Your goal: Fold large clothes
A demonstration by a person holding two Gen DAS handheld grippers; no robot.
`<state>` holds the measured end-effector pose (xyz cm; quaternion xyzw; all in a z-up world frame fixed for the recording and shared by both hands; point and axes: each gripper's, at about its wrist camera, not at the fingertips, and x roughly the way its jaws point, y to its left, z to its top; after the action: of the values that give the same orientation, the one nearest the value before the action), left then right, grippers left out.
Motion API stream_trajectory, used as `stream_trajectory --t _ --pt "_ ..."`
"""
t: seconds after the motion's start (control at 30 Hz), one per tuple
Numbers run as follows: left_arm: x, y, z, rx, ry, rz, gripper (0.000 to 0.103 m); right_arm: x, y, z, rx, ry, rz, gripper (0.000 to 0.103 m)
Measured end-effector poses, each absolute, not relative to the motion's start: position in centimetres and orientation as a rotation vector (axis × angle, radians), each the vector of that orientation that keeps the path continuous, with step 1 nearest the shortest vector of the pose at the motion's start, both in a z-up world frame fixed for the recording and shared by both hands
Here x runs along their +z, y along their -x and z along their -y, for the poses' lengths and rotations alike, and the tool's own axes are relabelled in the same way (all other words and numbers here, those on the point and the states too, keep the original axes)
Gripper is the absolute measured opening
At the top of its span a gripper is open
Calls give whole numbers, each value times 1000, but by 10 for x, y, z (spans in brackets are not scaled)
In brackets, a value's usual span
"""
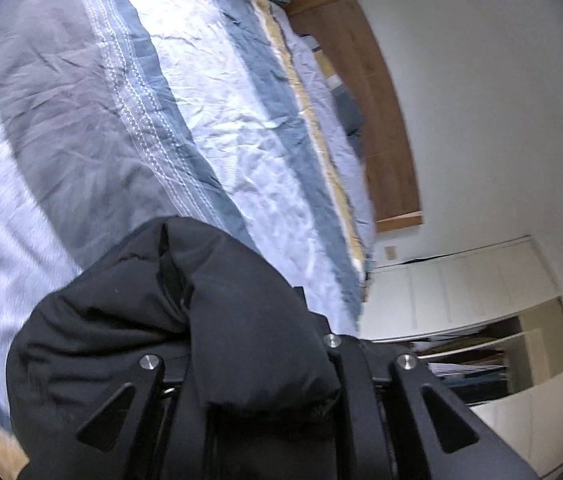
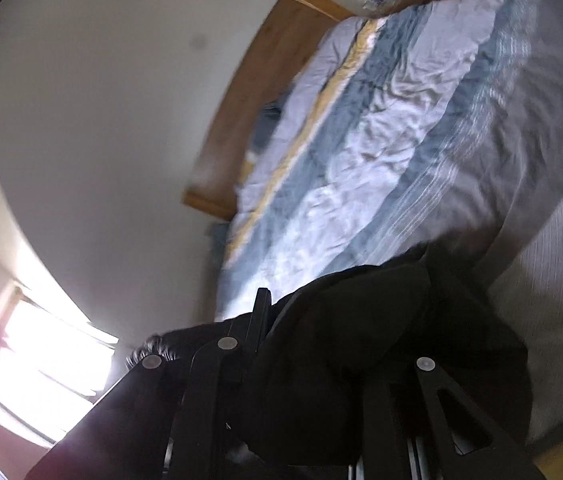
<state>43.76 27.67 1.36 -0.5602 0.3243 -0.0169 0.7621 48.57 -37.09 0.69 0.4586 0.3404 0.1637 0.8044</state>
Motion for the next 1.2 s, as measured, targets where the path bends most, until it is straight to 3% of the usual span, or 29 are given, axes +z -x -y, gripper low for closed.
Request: stream_trajectory --t 0.4,0.7,0.83,0.93,1.03,1.1,1.2 --pt "-94 -536 -279 9 1158 -841 18 -82 -582 351 207 -921 -879 19" --pt "-124 -553 -277 -29 1182 -851 19 -116 -596 352 247 -994 -891 19" --pt "-119 -551 -285 -65 1230 -844 26 -113 -598 354 266 -1000 -897 24" --pt "-110 -539 -296 -121 1314 -768 41 -103 -597 358 309 -1002 -865 41" --pt "-99 -529 -306 -132 1348 -726 47 -92 -593 362 326 -1011 -832 63" --pt "-90 -522 -313 -134 1376 -711 51 -84 -590 367 339 -1038 -812 85" --pt "-66 -508 -325 -116 1370 -683 56 -64 -582 376 286 -1014 -785 98"
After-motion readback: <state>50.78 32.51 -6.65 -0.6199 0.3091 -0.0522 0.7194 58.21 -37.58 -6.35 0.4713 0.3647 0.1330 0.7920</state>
